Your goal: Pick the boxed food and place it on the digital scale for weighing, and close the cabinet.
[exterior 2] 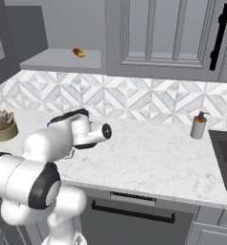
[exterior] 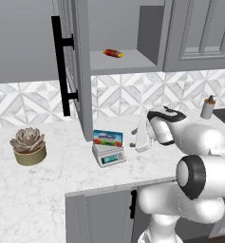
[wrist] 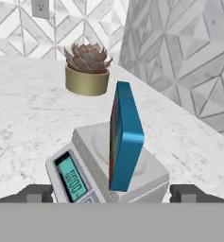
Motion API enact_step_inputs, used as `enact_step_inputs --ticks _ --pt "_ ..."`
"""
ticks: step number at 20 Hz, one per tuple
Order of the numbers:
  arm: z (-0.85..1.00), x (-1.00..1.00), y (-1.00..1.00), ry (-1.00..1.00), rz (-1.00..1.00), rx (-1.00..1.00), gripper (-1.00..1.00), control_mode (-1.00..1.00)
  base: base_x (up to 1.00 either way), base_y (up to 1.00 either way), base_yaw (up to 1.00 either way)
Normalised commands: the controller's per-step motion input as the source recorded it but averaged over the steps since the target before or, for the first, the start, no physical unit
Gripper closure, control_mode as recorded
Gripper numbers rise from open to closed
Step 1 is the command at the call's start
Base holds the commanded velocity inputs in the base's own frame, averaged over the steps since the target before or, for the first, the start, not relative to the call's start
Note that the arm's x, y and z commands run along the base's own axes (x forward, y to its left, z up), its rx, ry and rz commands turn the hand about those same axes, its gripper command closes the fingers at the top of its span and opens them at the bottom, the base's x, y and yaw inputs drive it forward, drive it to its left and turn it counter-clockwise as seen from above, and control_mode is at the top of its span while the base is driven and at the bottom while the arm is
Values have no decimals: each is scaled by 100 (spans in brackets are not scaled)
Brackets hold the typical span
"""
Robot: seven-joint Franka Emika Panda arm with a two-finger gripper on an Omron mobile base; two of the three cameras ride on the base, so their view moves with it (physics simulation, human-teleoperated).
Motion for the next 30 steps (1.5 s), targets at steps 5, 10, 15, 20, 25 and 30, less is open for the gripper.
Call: enact_step_inputs --ticks 5,10,15,20,25,30 --pt "73 -71 -21 -36 0 -1 -100 -100 0 0 0" --pt "99 -87 3 -55 1 -2 -100 -100 0 0 0" --pt "100 -92 12 -54 4 0 -100 -100 0 0 0" --pt "100 -99 19 -48 4 -3 -100 -100 0 0 0" --pt "98 -96 33 -39 0 0 -100 -100 0 0 0" --pt "46 -96 75 -21 0 3 -100 -100 0 0 0"
